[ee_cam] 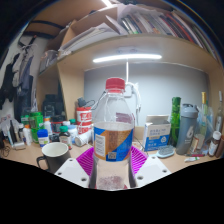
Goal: Pour water
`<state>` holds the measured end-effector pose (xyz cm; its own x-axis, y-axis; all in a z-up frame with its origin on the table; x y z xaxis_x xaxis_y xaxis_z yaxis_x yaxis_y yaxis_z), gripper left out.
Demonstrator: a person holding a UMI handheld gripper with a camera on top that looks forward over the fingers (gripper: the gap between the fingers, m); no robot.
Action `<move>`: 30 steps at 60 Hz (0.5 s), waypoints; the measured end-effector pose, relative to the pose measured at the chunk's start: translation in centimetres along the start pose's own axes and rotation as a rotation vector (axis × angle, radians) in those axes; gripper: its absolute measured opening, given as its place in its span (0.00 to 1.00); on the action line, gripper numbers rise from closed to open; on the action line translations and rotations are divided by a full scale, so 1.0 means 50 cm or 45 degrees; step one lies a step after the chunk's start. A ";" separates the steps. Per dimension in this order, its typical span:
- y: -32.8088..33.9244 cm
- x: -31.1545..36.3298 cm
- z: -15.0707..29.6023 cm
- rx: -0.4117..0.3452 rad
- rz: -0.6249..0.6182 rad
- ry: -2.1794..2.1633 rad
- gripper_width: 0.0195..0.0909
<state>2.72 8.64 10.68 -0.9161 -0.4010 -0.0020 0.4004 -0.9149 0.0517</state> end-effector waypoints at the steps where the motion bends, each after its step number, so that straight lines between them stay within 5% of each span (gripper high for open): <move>1: 0.003 0.001 0.000 -0.011 0.004 0.004 0.37; 19: 0.015 0.008 -0.005 -0.080 -0.005 0.052 0.38; 30: 0.020 0.014 0.003 -0.027 -0.010 0.107 0.52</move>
<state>2.48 7.48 10.88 -0.9145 -0.3952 -0.0859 0.3942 -0.9186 0.0300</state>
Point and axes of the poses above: the point between the fingertips, and its own axes, seen from behind it with the camera up: x to the left, z up, y backward, against the way the camera looks, the point moved 10 cm from there along y, backward, against the way the camera looks, and after that the axes turned 3 degrees about -x, right-handed, at the moved point
